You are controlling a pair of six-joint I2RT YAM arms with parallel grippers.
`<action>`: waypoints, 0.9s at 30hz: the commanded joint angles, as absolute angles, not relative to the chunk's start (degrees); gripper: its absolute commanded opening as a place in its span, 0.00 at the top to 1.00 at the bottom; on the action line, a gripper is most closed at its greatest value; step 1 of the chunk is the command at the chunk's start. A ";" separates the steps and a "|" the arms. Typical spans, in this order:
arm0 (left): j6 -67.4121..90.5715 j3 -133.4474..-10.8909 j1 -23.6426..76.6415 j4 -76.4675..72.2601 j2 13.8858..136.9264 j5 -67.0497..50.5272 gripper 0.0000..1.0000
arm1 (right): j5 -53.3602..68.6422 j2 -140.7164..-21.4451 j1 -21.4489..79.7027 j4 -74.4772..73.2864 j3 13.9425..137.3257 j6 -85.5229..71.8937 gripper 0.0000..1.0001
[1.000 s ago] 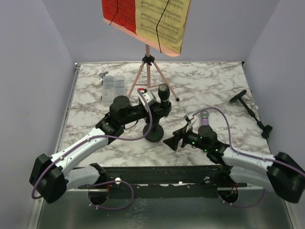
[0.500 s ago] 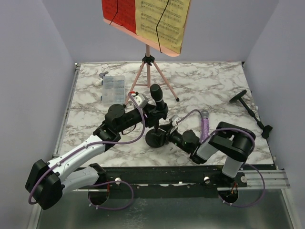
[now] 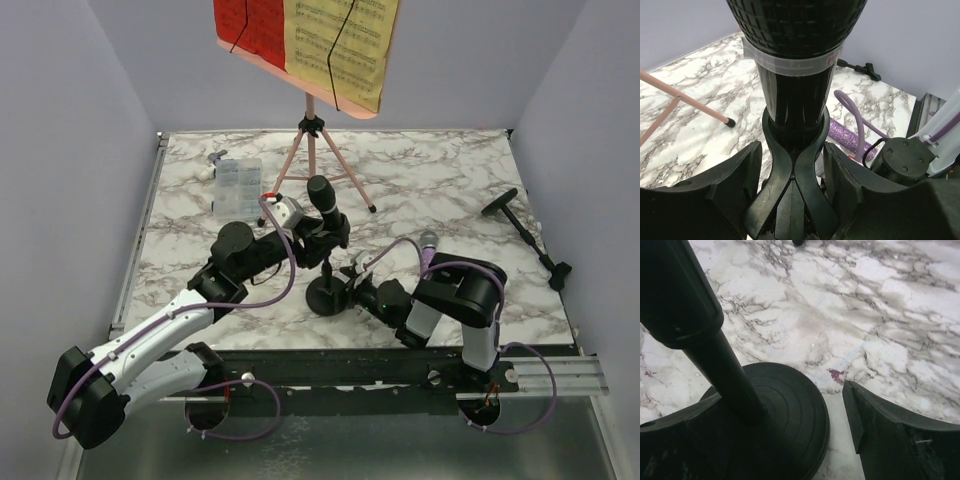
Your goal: Set up the instrument practice props
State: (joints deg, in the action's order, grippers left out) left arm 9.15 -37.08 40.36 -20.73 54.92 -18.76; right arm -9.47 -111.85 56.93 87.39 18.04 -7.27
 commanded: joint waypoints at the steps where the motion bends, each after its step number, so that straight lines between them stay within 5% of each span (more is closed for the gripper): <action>1: 9.34 -37.72 40.41 -27.57 51.48 -15.95 1.00 | -11.67 -103.67 56.72 86.43 18.27 -6.32 0.06; 5: 7.00 -39.09 40.39 -22.68 49.74 -12.10 1.00 | -10.73 -91.06 56.71 68.65 18.97 -8.74 0.00; 17: -4.68 -48.77 40.33 -2.34 43.60 22.64 1.00 | -12.38 -59.35 56.71 49.72 8.78 -11.13 0.00; 22: -9.57 -50.01 39.19 -6.18 45.62 45.44 1.00 | -14.93 -52.28 56.74 44.53 6.91 -11.42 0.00; 27: -9.03 -50.08 30.15 -13.95 50.45 54.59 1.00 | -14.85 -46.79 56.69 41.13 5.69 -12.11 0.00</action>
